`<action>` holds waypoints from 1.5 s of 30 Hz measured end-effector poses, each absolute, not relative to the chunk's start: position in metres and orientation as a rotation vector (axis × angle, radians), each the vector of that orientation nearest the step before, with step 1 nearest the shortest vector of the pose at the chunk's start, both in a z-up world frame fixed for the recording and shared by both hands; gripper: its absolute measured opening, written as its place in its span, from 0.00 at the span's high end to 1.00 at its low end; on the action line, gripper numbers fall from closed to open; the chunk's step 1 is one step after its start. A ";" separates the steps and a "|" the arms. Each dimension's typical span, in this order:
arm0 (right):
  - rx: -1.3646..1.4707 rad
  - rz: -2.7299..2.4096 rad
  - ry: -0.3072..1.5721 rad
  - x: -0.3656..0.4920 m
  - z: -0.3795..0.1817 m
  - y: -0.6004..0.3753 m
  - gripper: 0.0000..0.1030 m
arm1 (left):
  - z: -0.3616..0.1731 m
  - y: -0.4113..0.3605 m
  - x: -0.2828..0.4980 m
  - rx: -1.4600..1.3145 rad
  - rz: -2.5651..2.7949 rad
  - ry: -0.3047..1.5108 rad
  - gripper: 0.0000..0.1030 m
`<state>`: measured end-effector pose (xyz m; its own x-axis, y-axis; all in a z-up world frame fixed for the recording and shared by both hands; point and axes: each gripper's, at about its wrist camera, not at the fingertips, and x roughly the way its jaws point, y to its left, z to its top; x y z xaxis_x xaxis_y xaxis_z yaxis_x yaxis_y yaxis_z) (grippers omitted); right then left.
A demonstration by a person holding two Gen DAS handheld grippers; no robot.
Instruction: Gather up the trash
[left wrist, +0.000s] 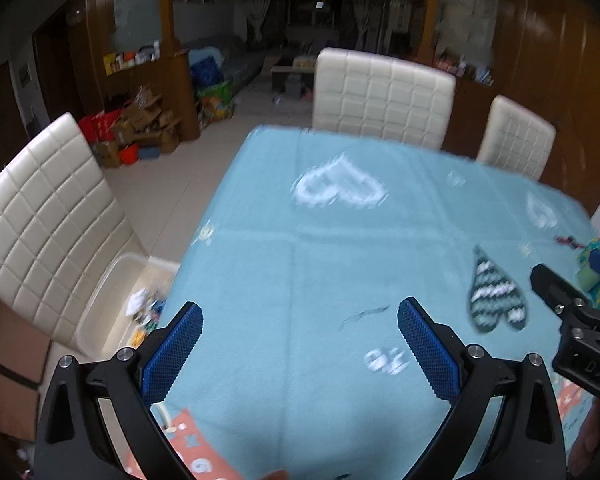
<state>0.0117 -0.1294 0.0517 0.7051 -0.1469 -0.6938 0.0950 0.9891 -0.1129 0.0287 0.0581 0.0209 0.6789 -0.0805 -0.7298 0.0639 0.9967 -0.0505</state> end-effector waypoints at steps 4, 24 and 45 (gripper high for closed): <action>-0.075 -0.133 0.745 0.003 0.073 -0.133 0.03 | 0.043 0.050 0.022 -0.025 -0.084 0.748 0.07; -0.067 -0.146 0.614 -0.023 0.138 -0.140 0.03 | 0.113 0.034 0.004 0.006 -0.068 0.548 0.07; -0.043 -0.127 0.609 -0.024 0.139 -0.144 0.03 | 0.119 0.032 0.004 0.010 -0.084 0.546 0.07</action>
<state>-0.0243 -0.1436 0.1393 0.8125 -0.1322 -0.5677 0.1066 0.9912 -0.0782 0.0036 0.0316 0.1188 0.8513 -0.0770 -0.5191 0.0821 0.9965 -0.0133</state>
